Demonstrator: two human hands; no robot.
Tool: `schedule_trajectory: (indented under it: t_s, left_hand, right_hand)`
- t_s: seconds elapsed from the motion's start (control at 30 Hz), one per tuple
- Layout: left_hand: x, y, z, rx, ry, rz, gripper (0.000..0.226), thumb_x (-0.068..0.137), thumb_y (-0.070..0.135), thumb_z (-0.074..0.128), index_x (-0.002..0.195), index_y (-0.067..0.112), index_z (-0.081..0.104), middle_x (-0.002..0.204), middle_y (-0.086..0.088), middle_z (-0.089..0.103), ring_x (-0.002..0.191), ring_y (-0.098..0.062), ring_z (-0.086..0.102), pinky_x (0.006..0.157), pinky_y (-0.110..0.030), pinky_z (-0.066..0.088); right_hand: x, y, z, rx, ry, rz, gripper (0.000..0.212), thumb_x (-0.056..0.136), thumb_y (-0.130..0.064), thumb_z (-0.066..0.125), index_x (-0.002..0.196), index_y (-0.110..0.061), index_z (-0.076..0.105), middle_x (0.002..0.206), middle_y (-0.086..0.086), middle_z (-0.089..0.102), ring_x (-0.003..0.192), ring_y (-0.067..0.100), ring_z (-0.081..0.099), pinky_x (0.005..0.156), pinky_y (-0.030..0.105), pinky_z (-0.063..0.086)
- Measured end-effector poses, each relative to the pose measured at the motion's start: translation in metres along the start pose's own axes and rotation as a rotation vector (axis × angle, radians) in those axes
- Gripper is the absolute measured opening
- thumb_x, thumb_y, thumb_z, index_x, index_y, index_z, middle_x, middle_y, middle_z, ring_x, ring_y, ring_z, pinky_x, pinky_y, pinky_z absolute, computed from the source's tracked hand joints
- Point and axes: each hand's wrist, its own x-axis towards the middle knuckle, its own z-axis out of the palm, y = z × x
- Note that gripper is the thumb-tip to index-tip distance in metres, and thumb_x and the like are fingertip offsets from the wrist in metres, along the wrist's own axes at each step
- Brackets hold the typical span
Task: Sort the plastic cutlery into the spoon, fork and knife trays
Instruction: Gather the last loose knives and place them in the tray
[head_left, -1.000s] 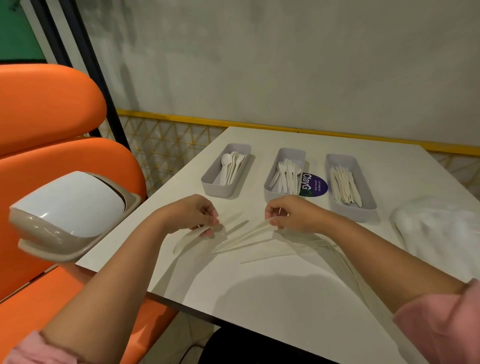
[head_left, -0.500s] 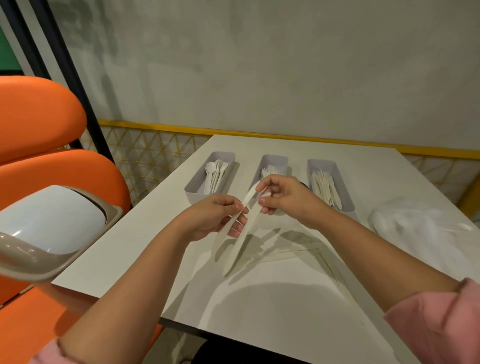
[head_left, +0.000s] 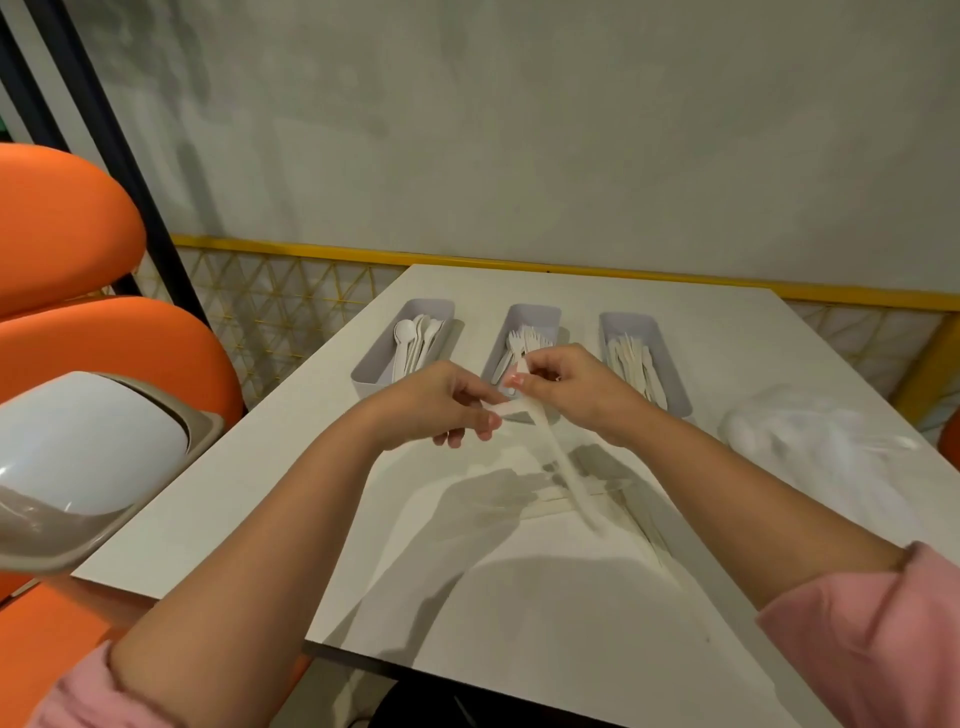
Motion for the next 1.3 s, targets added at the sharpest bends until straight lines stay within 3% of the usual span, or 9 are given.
schedule_trajectory:
  t_s: [0.1, 0.3, 0.5, 0.67, 0.87, 1.03, 1.17, 1.23, 1.3]
  left_hand:
    - [0.004, 0.012, -0.009, 0.053, 0.012, 0.012, 0.026, 0.082, 0.009, 0.069, 0.108, 0.012, 0.067, 0.063, 0.006, 0.067, 0.044, -0.004, 0.052, 0.044, -0.016, 0.04]
    - [0.001, 0.02, -0.035, 0.087, 0.208, -0.026, 0.008, 0.073, 0.01, 0.078, 0.074, 0.013, 0.071, 0.05, 0.009, 0.063, 0.045, -0.006, 0.051, 0.046, -0.014, 0.039]
    - [0.009, 0.012, -0.029, -0.618, 0.433, 0.034, 0.009, 0.078, 0.005, 0.071, 0.076, 0.006, 0.063, 0.055, 0.0, 0.057, 0.044, -0.005, 0.05, 0.045, -0.012, 0.044]
    - [0.024, 0.011, 0.004, -0.847, 0.476, 0.055, 0.016, 0.095, 0.015, 0.048, 0.081, 0.012, 0.053, 0.07, -0.001, 0.051, 0.062, -0.01, 0.052, 0.059, -0.023, 0.05]
    - [0.02, 0.02, 0.034, -0.679, 0.248, 0.064, 0.028, 0.101, 0.02, 0.027, 0.118, 0.014, 0.048, 0.094, -0.012, 0.065, 0.085, -0.027, 0.067, 0.079, -0.04, 0.055]
    - [0.016, 0.022, 0.042, -0.79, 0.131, 0.087, 0.024, 0.103, 0.023, 0.024, 0.11, 0.017, 0.046, 0.063, -0.005, 0.06, 0.045, -0.015, 0.051, 0.05, -0.026, 0.048]
    - [0.018, 0.012, 0.036, -0.861, 0.185, -0.035, 0.024, 0.103, 0.028, 0.025, 0.093, 0.014, 0.043, 0.049, 0.003, 0.042, 0.036, -0.007, 0.03, 0.036, -0.016, 0.029]
    - [0.016, 0.009, 0.031, -0.893, 0.21, -0.068, 0.031, 0.102, 0.034, 0.026, 0.088, 0.015, 0.045, 0.05, 0.003, 0.039, 0.035, -0.006, 0.029, 0.035, -0.015, 0.026]
    - [0.014, 0.005, 0.027, -0.883, 0.255, -0.078, 0.034, 0.101, 0.038, 0.029, 0.085, 0.015, 0.049, 0.054, 0.003, 0.036, 0.037, -0.007, 0.028, 0.036, -0.015, 0.025]
  right_hand:
    - [-0.001, -0.005, 0.0, -0.044, -0.055, -0.007, 0.033, 0.098, -0.017, 0.045, 0.067, -0.024, 0.051, 0.062, -0.008, 0.05, 0.058, 0.006, 0.049, 0.054, 0.014, 0.036]
    - [-0.002, 0.004, -0.006, -0.116, -0.013, 0.017, 0.023, 0.1, -0.017, 0.04, 0.079, -0.011, 0.048, 0.068, 0.001, 0.057, 0.055, 0.01, 0.044, 0.057, 0.025, 0.039]
    - [-0.005, 0.001, -0.004, 0.026, -0.057, 0.012, 0.025, 0.1, -0.013, 0.037, 0.081, -0.01, 0.053, 0.077, 0.01, 0.065, 0.062, 0.018, 0.061, 0.072, 0.029, 0.053]
    - [0.002, -0.01, 0.009, 0.189, 0.083, 0.044, 0.024, 0.101, -0.014, 0.036, 0.092, -0.004, 0.057, 0.074, 0.007, 0.061, 0.061, 0.013, 0.058, 0.055, 0.019, 0.049]
    - [0.007, -0.027, 0.008, 0.495, 0.237, 0.161, 0.031, 0.099, -0.026, 0.044, 0.075, -0.018, 0.063, 0.073, -0.001, 0.061, 0.066, 0.014, 0.06, 0.062, 0.027, 0.052]
    - [0.004, -0.026, 0.008, 0.514, 0.275, 0.193, 0.024, 0.097, -0.03, 0.047, 0.096, -0.016, 0.067, 0.069, 0.002, 0.061, 0.055, 0.014, 0.054, 0.044, 0.019, 0.046]
    - [0.002, -0.004, 0.004, 0.199, 0.186, 0.222, 0.029, 0.097, -0.032, 0.046, 0.108, -0.013, 0.065, 0.083, 0.005, 0.061, 0.077, 0.013, 0.05, 0.065, 0.023, 0.04]
    - [-0.005, 0.01, 0.001, -0.012, 0.0, 0.168, 0.025, 0.094, -0.022, 0.054, 0.108, -0.006, 0.068, 0.094, 0.01, 0.066, 0.072, 0.007, 0.051, 0.064, 0.017, 0.042]
    - [-0.013, 0.024, -0.001, -0.227, -0.223, 0.153, 0.02, 0.088, -0.013, 0.062, 0.104, -0.005, 0.07, 0.091, -0.001, 0.069, 0.069, -0.004, 0.053, 0.059, 0.005, 0.043]
